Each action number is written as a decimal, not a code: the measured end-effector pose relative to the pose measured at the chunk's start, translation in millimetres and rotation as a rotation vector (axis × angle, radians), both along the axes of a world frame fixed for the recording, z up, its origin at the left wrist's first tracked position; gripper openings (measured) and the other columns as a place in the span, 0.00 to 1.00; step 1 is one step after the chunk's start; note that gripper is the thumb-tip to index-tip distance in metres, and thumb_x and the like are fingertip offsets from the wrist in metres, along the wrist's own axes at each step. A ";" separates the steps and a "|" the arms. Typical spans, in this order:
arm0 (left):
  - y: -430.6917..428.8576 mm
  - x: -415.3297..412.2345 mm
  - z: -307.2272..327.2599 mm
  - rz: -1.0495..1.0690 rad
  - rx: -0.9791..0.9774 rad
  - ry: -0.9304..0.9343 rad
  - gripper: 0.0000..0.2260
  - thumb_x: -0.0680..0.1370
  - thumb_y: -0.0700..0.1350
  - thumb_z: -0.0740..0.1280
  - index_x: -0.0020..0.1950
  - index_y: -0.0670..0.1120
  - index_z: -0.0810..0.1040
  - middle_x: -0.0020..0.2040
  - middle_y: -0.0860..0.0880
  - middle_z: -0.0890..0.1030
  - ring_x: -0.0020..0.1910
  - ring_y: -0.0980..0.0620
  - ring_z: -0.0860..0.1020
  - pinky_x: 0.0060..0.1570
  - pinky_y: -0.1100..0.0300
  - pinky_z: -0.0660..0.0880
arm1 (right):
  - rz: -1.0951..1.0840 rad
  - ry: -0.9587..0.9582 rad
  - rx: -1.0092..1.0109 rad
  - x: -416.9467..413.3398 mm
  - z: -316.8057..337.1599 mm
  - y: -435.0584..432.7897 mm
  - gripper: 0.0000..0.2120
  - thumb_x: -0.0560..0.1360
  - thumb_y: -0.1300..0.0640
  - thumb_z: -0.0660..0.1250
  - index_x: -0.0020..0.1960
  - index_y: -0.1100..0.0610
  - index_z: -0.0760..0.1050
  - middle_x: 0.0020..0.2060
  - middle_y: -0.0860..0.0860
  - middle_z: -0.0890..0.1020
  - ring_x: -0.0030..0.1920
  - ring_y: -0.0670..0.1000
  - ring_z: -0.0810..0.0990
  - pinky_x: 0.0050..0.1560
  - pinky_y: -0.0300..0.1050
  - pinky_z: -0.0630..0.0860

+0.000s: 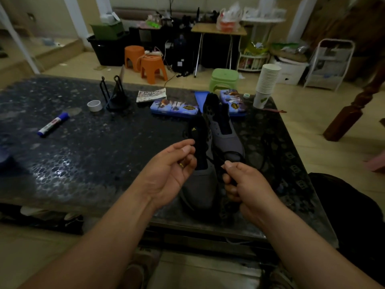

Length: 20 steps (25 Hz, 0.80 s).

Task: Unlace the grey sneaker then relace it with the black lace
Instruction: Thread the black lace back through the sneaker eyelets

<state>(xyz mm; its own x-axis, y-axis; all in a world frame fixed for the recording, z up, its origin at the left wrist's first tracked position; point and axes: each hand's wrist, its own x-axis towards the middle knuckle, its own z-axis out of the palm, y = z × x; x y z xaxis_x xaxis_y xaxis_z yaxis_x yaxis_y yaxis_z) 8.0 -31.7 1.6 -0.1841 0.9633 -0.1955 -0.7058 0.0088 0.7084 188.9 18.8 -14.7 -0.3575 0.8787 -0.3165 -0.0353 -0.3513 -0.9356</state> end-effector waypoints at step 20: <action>-4.4 36.6 -17.9 0.617 -0.389 0.522 0.02 0.84 0.48 0.65 0.55 0.55 0.75 0.59 0.48 0.77 0.51 0.52 0.79 0.49 0.57 0.77 | -0.116 0.216 -0.036 -37.7 -3.2 6.0 0.04 0.84 0.62 0.63 0.55 0.59 0.76 0.37 0.51 0.85 0.28 0.44 0.68 0.25 0.34 0.61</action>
